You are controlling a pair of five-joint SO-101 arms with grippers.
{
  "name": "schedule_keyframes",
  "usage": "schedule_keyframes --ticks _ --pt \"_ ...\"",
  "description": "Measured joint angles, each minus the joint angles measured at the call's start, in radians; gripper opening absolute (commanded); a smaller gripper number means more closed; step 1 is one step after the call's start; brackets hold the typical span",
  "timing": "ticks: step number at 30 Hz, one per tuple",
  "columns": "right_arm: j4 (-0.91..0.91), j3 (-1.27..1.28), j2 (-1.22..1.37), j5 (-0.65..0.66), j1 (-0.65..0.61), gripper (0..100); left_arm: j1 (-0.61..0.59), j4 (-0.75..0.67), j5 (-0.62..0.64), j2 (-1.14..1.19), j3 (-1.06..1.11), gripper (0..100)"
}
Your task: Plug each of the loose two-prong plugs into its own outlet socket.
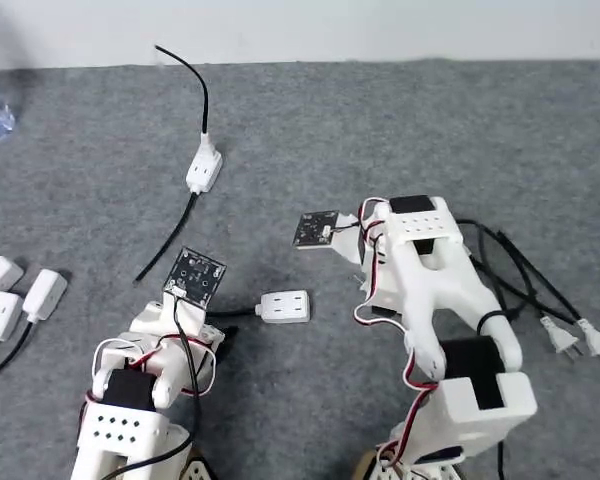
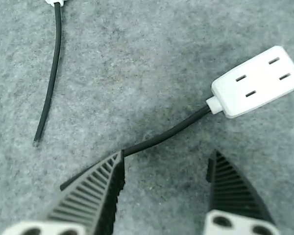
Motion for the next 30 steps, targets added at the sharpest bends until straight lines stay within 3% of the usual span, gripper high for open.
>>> schedule_keyframes --ticks 7,12,18,24,26,29,30 --pt "-0.017 -0.028 0.021 -0.006 -0.006 29.1 0.000 0.000 0.000 0.000 0.000 26" --pt "-0.081 -0.029 0.054 -0.092 -0.014 28.8 0.000 0.000 0.000 0.000 0.000 26" --pt "-0.095 -0.029 0.084 -0.112 -0.049 20.3 0.000 0.000 0.000 0.000 0.000 26" --pt "-0.114 -0.029 0.104 -0.112 -0.049 19.2 0.000 0.000 0.000 0.000 0.000 26" --pt "-0.129 -0.029 0.115 -0.112 -0.049 15.3 0.000 0.000 0.000 0.000 0.000 26" --pt "-0.141 -0.029 0.117 -0.115 -0.046 0.2 0.000 0.000 0.000 0.000 0.000 26" --pt "-0.141 -0.031 0.117 -0.115 -0.046 0.9 0.000 0.000 0.000 0.000 0.000 26"
